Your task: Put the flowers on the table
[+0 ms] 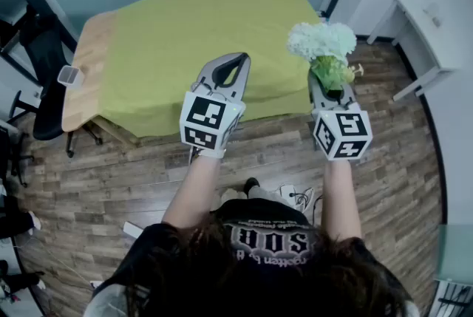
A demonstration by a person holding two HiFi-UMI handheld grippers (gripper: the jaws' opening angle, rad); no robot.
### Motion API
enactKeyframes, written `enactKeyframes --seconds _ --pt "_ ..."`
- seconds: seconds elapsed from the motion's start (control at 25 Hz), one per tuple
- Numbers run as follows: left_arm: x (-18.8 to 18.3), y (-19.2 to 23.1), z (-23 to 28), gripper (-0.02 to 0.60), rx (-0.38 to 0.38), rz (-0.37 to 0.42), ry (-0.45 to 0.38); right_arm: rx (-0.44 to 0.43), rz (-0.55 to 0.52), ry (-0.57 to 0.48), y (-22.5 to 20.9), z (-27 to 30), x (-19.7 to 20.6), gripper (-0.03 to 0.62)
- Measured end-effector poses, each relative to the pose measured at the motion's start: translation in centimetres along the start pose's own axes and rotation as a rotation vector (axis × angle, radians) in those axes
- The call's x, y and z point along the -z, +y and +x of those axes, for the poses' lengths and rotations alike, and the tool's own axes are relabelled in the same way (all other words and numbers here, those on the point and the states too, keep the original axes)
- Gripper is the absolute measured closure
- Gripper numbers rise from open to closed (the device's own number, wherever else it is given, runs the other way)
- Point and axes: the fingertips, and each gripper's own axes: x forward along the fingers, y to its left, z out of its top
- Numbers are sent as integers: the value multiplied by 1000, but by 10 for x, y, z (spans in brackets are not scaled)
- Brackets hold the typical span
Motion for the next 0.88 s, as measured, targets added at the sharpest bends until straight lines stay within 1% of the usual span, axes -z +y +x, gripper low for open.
enactKeyframes --seconds 0.12,0.36,0.6,0.88 --pt "2 2 2 584 2 -7 1 1 7 3 -2 4 3 533" --pt "14 2 10 584 14 -16 23 22 26 -22 -12 12 6 530" --pt "20 14 28 584 1 -21 37 32 18 11 -26 31 15 530" --pt "23 19 61 584 -1 -27 38 28 57 50 -61 51 26 530"
